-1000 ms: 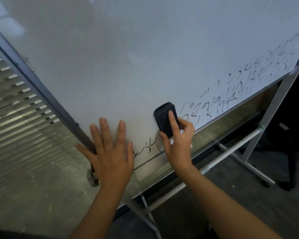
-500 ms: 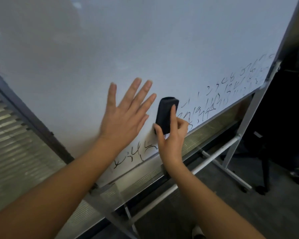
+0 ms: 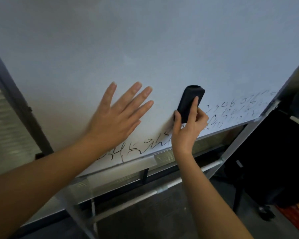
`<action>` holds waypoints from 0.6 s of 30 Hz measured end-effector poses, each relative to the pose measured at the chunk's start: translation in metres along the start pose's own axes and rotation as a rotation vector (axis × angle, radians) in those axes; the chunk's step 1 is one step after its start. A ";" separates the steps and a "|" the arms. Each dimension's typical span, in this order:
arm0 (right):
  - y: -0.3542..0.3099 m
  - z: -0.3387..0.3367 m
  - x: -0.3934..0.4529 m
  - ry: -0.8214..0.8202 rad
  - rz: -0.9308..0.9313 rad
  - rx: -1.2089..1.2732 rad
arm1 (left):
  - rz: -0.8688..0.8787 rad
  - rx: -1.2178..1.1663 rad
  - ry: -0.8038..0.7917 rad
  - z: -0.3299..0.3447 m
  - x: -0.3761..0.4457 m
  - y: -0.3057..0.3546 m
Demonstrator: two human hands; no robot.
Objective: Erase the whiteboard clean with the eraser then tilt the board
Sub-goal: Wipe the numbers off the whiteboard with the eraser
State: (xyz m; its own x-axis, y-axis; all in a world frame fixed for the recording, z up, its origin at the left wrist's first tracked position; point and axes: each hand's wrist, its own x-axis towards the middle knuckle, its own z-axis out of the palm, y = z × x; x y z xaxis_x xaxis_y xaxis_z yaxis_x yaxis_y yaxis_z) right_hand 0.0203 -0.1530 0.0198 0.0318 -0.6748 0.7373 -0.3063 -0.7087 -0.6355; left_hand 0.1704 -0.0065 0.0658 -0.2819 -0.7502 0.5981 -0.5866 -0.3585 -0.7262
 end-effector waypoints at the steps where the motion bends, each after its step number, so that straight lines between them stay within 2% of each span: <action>1: -0.003 0.005 -0.007 0.008 0.009 0.020 | -0.004 0.013 0.000 0.000 0.001 0.001; 7: -0.006 0.011 -0.042 -0.063 -0.051 0.045 | 0.017 0.015 0.038 0.000 0.056 0.006; 15: 0.026 -0.005 0.027 -0.076 -0.239 0.026 | -0.021 0.021 0.031 0.010 0.086 0.019; 18: 0.029 -0.004 0.040 -0.082 -0.241 0.022 | -0.057 -0.004 0.054 0.014 0.084 0.023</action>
State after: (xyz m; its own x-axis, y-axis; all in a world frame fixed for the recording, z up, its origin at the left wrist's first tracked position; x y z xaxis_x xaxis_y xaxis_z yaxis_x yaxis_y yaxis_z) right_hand 0.0084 -0.2000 0.0317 0.1783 -0.5000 0.8475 -0.2597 -0.8547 -0.4496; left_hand 0.1441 -0.0853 0.0947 -0.2888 -0.6975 0.6559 -0.6059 -0.3973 -0.6892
